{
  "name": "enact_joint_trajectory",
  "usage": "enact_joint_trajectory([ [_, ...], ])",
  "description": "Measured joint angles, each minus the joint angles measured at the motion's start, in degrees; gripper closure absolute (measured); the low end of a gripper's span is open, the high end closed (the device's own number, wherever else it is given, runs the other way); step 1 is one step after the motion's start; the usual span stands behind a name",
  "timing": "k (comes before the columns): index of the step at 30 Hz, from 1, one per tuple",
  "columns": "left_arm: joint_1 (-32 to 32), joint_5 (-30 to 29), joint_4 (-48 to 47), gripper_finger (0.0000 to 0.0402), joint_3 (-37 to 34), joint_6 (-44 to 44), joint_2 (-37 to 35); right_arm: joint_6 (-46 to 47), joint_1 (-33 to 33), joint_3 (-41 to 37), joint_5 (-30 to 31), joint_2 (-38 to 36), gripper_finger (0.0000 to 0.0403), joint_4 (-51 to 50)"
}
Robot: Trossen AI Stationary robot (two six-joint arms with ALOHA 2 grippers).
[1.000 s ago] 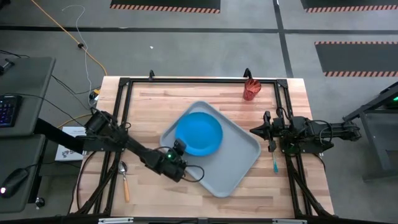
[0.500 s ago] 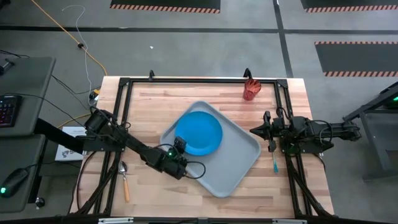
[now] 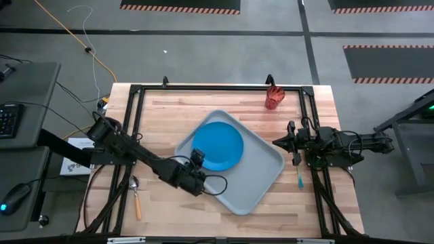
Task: Pick and place plate/cup/fork/spoon on tray
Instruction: Put the blue fork on the right side of the gray serving tray
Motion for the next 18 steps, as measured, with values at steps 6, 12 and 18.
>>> enact_joint_trajectory([
  [6, -0.05, 0.87, -3.78, 0.0234, 2.02, -10.29, -7.54, 0.00, 0.02, -0.02, -0.01, 0.53, 0.0403, 0.09],
  [12, 0.41, 0.81, 11.31, 0.0234, -9.64, -12.22, -26.33, 0.01, 0.00, 0.00, 0.04, 1.23, 0.0403, 0.04],
  [18, 3.07, 11.38, 45.88, 0.0234, -27.61, -2.47, -46.84, -0.10, 0.00, 0.00, -0.02, 1.79, 0.0403, 0.02],
])
